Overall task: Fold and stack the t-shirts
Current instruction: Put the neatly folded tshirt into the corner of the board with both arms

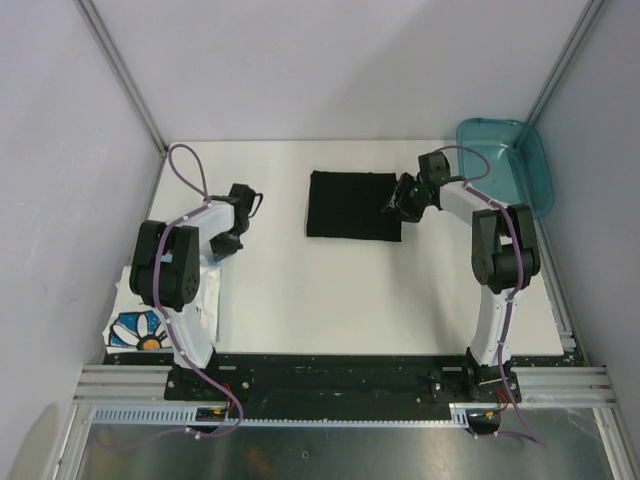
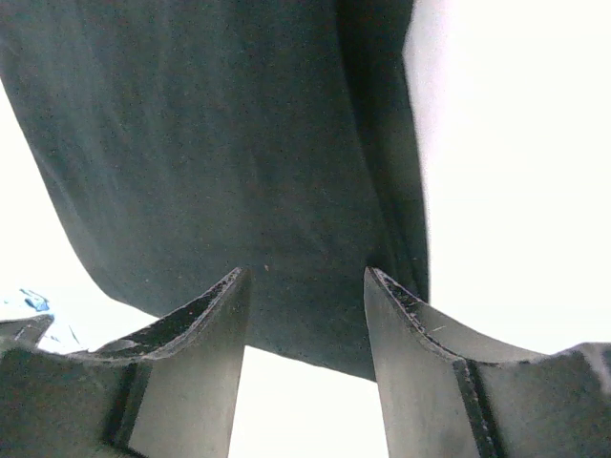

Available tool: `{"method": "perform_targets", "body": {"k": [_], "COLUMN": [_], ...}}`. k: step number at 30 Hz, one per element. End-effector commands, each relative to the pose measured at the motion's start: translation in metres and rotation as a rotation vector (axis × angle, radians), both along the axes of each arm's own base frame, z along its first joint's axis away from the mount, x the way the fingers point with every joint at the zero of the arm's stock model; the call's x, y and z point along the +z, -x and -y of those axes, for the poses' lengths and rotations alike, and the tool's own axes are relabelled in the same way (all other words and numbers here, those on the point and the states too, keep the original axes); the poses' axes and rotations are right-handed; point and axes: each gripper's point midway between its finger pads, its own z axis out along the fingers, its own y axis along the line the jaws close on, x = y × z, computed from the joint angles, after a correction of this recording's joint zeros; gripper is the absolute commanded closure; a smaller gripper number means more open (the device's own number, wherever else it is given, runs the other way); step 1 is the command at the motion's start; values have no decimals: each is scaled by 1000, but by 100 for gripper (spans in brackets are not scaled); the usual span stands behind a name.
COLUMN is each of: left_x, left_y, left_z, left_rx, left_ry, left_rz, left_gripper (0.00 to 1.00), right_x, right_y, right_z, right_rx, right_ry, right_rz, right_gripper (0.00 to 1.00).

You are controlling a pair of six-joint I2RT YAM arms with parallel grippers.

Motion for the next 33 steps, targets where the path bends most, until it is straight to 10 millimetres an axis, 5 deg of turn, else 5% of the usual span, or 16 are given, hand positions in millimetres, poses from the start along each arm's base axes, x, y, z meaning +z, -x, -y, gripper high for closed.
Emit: {"method": "perform_targets", "body": {"k": [1, 16, 23, 28, 33], "left_x": [16, 40, 50, 50, 50], "left_y": [-20, -49, -74, -91, -114], "left_z": [7, 56, 81, 103, 129], "left_rx": [-6, -81, -97, -87, -84], "left_ry": [-2, 133, 199, 259, 334], "left_rz": [83, 175, 227, 255, 284], "left_gripper": [99, 100, 100, 100, 100], "right_x": [22, -10, -21, -25, -22], "right_y": [0, 30, 43, 50, 63], "right_z": [14, 20, 21, 26, 36], "right_rx": [-11, -45, -59, -61, -56], "right_ry": [41, 69, 93, 109, 145], "right_rz": [55, 8, -34, -55, -69], "right_gripper": [44, 42, 63, 91, 98]}}
